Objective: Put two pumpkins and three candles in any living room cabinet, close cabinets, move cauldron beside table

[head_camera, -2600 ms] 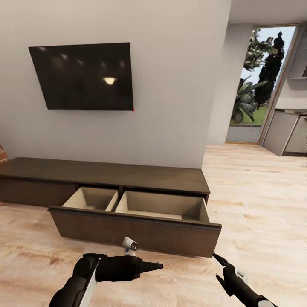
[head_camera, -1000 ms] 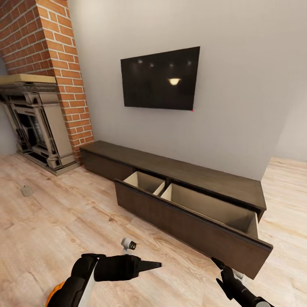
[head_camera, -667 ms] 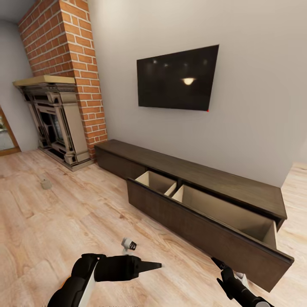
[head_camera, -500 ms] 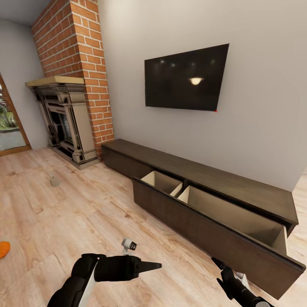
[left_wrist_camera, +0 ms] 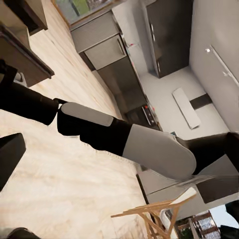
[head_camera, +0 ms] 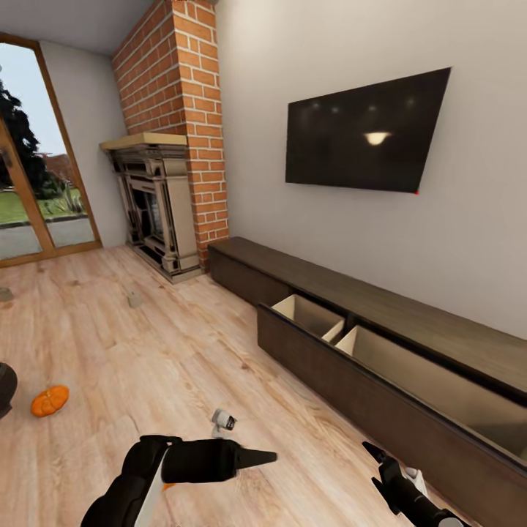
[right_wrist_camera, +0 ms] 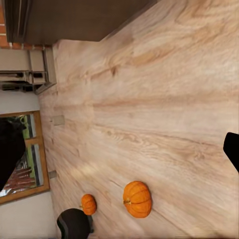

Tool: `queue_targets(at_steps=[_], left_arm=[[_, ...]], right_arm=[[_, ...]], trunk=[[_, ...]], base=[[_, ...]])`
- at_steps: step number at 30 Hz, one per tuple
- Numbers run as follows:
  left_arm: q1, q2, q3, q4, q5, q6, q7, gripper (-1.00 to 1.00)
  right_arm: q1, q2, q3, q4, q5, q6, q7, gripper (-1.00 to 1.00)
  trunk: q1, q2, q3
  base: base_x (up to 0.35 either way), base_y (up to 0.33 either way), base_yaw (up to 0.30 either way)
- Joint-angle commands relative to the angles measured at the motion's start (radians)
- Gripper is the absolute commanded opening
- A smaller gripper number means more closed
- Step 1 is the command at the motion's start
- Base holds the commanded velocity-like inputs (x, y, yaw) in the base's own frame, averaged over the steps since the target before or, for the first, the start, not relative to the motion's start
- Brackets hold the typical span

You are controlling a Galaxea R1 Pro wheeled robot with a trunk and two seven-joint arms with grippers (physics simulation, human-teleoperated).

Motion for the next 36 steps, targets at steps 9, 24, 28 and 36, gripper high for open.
queue_targets(at_steps=[9,24,28,36], left_arm=[[-0.003,0.007,0.004,0.0,0.003,0.011,0.028,1.0],[-0.052,0.164,0.015,0.0,0.001,0.011,0.031,1.0],[-0.058,0.247,0.015,0.002,0.0,0.011,0.109,1.0],[-0.053,0.269,0.017,0.016,0.002,0.008,0.477,1.0]], right_arm=[[0.0,0.001,-0.005,0.0,0.037,-0.019,-0.003,1.0],[0.0,-0.004,-0.006,0.0,0.042,-0.025,-0.003,1.0],[0.0,-0.004,-0.006,0.0,0.043,-0.026,-0.003,1.0],[0.0,0.0,-0.004,0.0,0.045,-0.045,-0.008,1.0]], trunk=[[0.0,0.0,-0.001],[0.0,0.0,-0.001],[0.0,0.0,-0.001],[0.0,0.0,-0.001]], base=[[0.0,0.0,0.292],[0.0,0.0,0.292],[0.0,0.0,0.292],[0.0,0.0,0.292]])
